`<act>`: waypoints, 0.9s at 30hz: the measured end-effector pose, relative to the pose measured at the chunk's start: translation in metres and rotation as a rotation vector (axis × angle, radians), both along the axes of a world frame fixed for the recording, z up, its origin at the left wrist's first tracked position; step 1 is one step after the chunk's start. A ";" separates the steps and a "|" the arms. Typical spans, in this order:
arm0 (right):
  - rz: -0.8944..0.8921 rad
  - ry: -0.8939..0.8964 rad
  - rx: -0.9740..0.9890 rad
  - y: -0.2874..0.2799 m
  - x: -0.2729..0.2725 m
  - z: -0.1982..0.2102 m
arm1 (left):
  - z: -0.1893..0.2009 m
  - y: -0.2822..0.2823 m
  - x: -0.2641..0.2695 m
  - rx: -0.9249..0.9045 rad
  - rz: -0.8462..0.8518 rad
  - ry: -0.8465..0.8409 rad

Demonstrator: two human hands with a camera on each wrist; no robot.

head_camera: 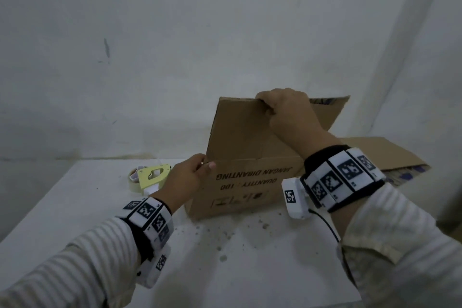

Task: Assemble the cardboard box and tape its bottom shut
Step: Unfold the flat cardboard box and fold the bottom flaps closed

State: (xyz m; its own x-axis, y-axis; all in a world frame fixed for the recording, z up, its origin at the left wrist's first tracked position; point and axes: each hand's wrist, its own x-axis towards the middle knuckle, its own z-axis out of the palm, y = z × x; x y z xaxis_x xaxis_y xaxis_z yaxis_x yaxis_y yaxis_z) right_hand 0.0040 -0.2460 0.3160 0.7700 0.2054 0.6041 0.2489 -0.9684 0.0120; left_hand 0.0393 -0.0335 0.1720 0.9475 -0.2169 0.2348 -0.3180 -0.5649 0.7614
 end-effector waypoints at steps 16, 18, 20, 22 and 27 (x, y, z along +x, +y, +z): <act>0.144 -0.323 0.025 0.043 0.041 -0.050 | -0.011 0.028 0.024 -0.426 -0.002 0.345; 0.140 -0.375 0.026 0.043 0.044 -0.051 | -0.011 0.030 0.024 -0.410 -0.018 0.361; 0.146 -0.386 0.049 0.043 0.044 -0.056 | -0.011 0.032 0.027 -0.418 0.000 0.372; 0.162 -0.368 0.086 0.042 0.042 -0.061 | -0.009 0.034 0.031 -0.437 0.016 0.377; 0.251 -0.185 0.087 0.035 0.028 -0.071 | -0.006 0.042 0.040 -0.460 0.036 0.392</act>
State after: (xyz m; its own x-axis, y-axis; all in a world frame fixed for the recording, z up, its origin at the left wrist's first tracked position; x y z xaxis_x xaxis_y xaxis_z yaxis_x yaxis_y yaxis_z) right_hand 0.0323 -0.2109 0.2450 0.5774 0.3168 0.7525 0.4819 -0.8762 -0.0009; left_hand 0.0792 0.0089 0.1659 0.9873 -0.1421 -0.0716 0.0492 -0.1551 0.9867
